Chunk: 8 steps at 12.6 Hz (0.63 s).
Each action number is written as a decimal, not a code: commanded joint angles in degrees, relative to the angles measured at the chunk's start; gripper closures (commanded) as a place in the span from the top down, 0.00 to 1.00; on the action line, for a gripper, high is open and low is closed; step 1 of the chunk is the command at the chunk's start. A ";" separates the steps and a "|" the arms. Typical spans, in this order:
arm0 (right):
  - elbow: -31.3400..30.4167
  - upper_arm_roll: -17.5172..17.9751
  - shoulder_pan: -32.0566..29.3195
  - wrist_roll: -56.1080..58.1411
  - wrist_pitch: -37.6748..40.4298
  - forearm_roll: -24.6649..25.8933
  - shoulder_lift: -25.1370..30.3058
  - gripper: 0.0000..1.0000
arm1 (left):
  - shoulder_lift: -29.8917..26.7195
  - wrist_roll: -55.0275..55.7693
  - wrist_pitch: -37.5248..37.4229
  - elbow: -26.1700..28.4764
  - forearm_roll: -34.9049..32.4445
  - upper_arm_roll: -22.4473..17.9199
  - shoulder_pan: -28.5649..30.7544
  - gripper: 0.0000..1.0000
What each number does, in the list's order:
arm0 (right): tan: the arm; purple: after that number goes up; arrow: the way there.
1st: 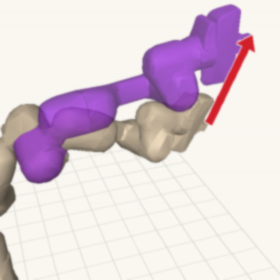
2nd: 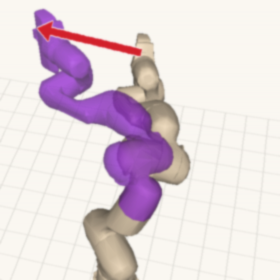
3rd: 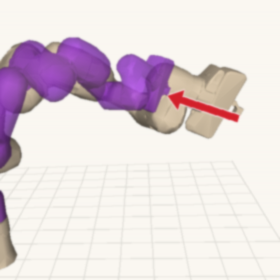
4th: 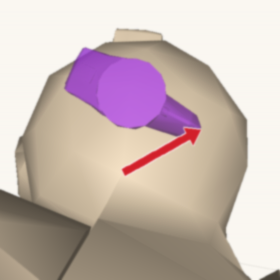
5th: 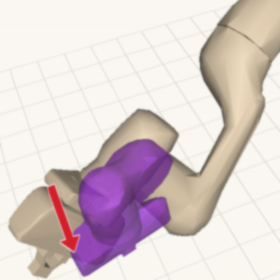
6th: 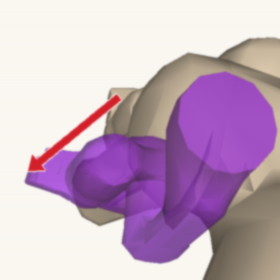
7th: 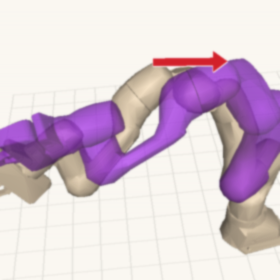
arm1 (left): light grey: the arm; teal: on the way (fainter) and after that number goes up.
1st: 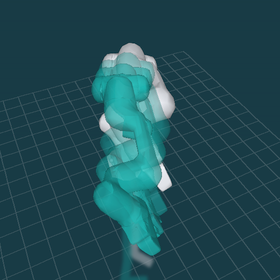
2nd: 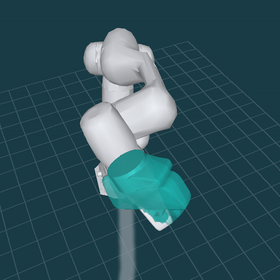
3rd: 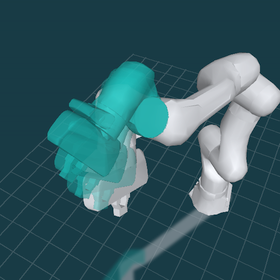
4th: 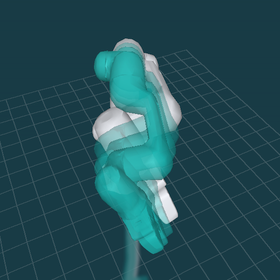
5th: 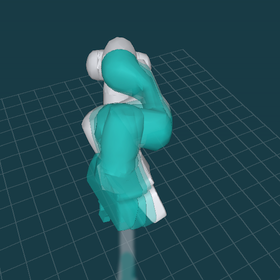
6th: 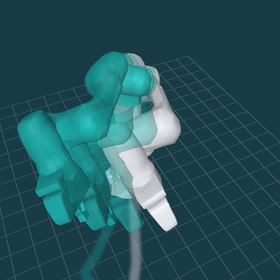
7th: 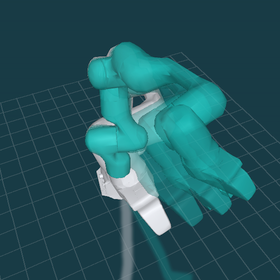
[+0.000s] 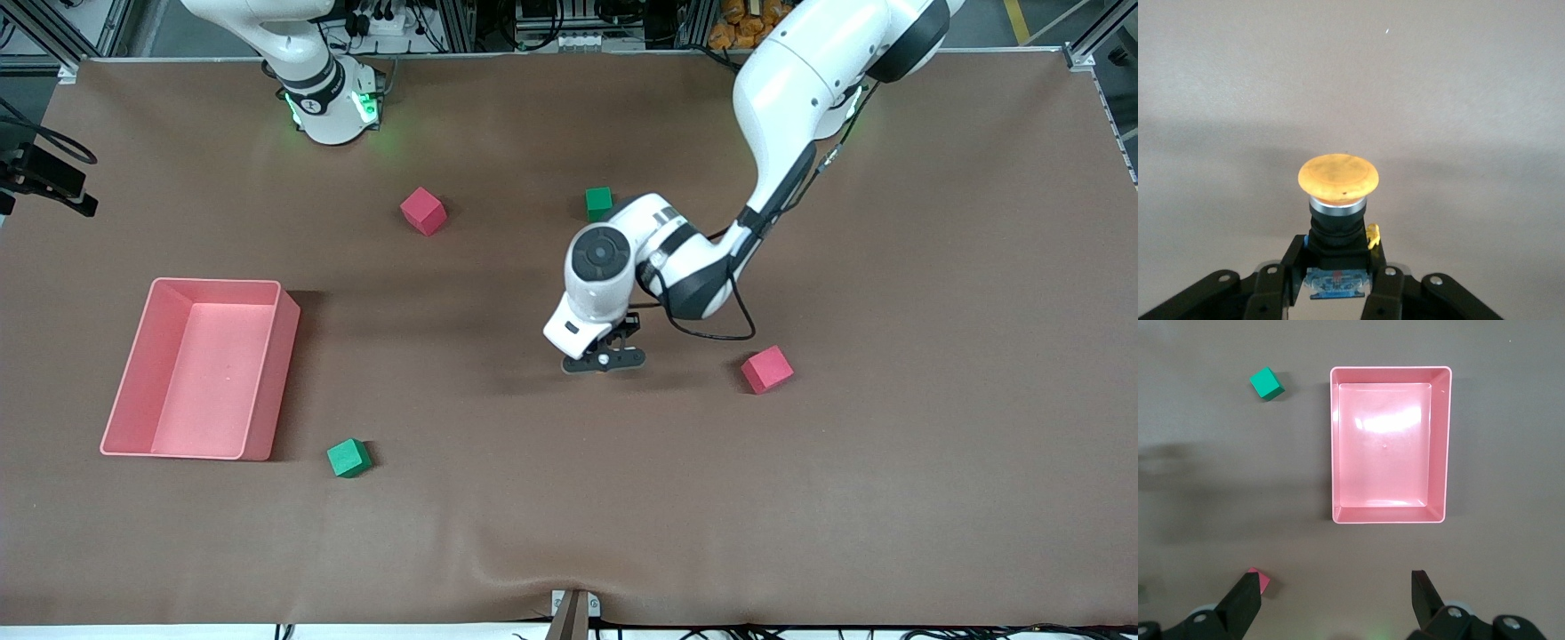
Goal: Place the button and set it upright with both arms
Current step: 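Lift and turn the button upright with the left gripper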
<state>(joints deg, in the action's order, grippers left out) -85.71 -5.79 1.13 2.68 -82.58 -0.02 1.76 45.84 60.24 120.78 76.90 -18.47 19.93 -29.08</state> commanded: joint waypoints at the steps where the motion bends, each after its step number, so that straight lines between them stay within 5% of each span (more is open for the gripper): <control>1: 1.86 0.25 0.01 0.75 1.10 1.33 -0.88 1.00 | -0.93 13.62 3.74 0.45 -6.29 -0.95 -3.78 0.00; 8: 1.77 0.69 0.01 1.19 0.84 1.60 -0.88 1.00 | 0.56 44.43 4.11 1.06 -37.31 -3.67 -16.17 0.00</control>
<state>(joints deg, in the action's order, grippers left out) -85.65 -5.35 1.19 2.90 -82.55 0.03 1.69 46.31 99.88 124.62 77.58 -50.26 18.21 -42.59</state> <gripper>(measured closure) 0.000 0.586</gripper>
